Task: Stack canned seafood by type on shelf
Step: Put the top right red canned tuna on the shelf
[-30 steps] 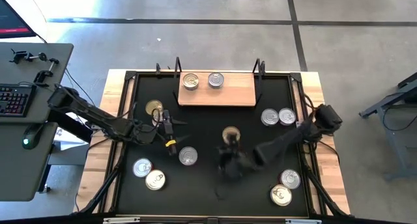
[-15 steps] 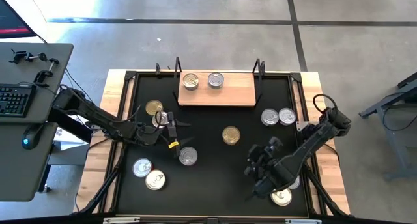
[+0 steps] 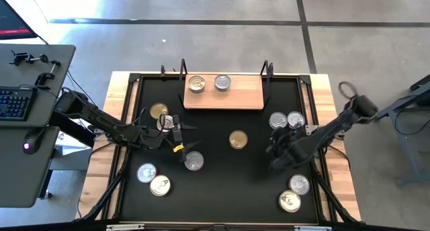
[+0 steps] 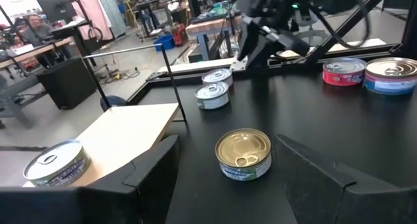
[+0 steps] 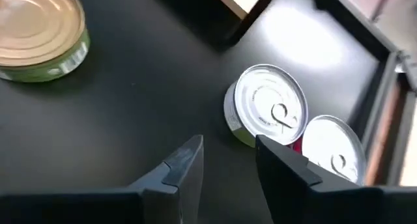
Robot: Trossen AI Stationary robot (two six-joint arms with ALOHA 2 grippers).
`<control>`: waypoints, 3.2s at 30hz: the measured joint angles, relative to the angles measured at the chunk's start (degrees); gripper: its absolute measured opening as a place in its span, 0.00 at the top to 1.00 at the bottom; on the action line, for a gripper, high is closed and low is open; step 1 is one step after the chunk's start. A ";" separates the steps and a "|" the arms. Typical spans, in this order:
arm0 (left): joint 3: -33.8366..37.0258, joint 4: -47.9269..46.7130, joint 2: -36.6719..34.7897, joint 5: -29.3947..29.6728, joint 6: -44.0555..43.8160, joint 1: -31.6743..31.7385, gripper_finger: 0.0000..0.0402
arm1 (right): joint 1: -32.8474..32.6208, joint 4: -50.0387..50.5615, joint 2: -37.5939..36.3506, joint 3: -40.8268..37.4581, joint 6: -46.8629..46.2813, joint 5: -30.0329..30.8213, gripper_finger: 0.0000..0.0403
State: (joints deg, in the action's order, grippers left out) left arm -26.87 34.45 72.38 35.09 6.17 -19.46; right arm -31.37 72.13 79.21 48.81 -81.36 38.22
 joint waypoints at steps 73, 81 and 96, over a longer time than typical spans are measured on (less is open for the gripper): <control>-0.02 0.57 0.00 -2.99 -3.52 0.33 0.41 | 3.38 -4.25 18.37 15.81 27.68 -21.05 1.00; -0.02 0.33 0.00 -2.99 -3.51 0.33 0.41 | 3.10 -4.84 17.93 19.48 27.42 -17.04 0.91; -0.02 -0.06 0.00 -2.99 -3.97 0.28 0.41 | -2.02 -17.85 17.91 15.62 21.06 -30.14 0.44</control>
State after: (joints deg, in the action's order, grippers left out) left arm -26.89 34.38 72.38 32.10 2.20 -19.18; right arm -33.39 54.28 97.12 64.43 -60.30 8.08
